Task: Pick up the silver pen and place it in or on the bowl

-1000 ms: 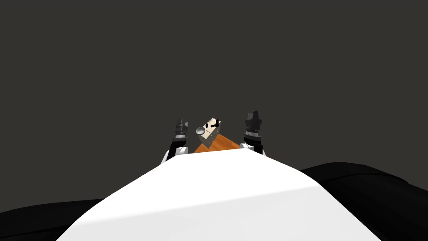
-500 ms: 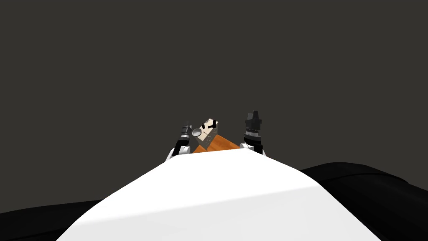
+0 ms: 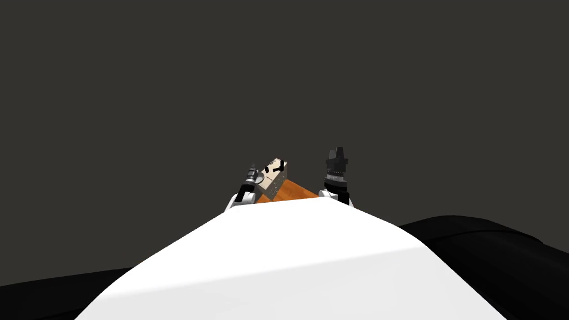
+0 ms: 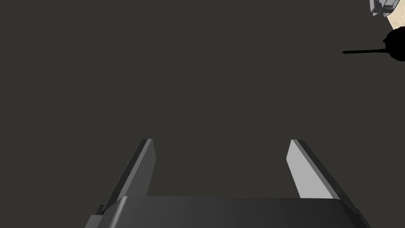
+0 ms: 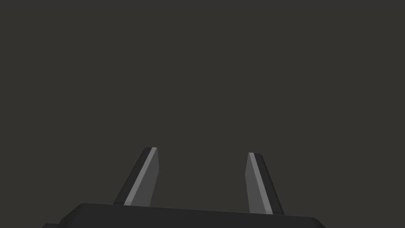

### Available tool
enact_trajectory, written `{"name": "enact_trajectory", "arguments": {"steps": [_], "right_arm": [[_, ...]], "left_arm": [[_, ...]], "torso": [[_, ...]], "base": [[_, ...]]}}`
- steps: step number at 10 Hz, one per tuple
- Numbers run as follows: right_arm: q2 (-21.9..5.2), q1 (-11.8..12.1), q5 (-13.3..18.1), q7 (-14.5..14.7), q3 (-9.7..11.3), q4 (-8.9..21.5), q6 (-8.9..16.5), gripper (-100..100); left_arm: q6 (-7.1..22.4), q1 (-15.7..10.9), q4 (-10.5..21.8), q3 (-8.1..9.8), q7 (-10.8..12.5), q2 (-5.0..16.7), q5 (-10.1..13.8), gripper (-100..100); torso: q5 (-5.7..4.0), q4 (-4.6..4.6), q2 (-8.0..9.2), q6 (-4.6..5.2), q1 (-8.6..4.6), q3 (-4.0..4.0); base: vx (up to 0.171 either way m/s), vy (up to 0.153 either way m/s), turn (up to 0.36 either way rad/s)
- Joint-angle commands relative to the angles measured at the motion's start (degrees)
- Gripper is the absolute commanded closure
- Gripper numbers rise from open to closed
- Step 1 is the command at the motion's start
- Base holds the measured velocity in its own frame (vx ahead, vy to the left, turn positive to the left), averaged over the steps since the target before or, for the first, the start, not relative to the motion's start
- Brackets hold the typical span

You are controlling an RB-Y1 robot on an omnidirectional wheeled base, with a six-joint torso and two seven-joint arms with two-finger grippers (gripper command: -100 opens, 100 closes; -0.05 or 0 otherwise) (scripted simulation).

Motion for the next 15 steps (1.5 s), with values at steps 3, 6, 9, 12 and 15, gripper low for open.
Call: {"name": "enact_trajectory", "arguments": {"steps": [3, 6, 9, 12, 15], "right_arm": [[0.0, 0.0, 0.0, 0.0, 0.0, 0.0, 0.0, 0], [0.0, 0.0, 0.0, 0.0, 0.0, 0.0, 0.0, 0], [0.0, 0.0, 0.0, 0.0, 0.0, 0.0, 0.0, 0], [0.0, 0.0, 0.0, 0.0, 0.0, 0.0, 0.0, 0], [0.0, 0.0, 0.0, 0.0, 0.0, 0.0, 0.0, 0]], "left_arm": [[5.2, -1.0, 4.7, -1.20, -0.7, 0.1, -1.5, -100], [9.7, -2.5, 8.8, -1.63, -1.3, 0.4, -2.8, -100], [14.0, -4.0, 13.2, -1.81, -2.1, 0.9, -4.3, -100], [17.1, -4.8, 15.4, -1.80, -2.5, 1.2, -5.2, -100], [21.8, -6.3, 20.0, -1.63, -3.5, 1.8, -6.9, -100]], "torso": [[-0.04, -0.03, -0.13, 0.00, -0.18, -0.08], [0.01, -0.02, -0.08, 0.00, 0.05, -0.04], [0.01, 0.01, 0.05, -0.03, 0.10, 0.03], [0.02, 0.00, 0.01, -0.02, 0.13, 0.01], [0.02, 0.01, 0.04, -0.03, 0.16, 0.02]], "base": [[0.073, -0.098, -0.080], [0.062, -0.048, -0.076], [0.049, -0.042, -0.059], [0.050, -0.029, -0.052], [0.052, -0.027, -0.066]]}}
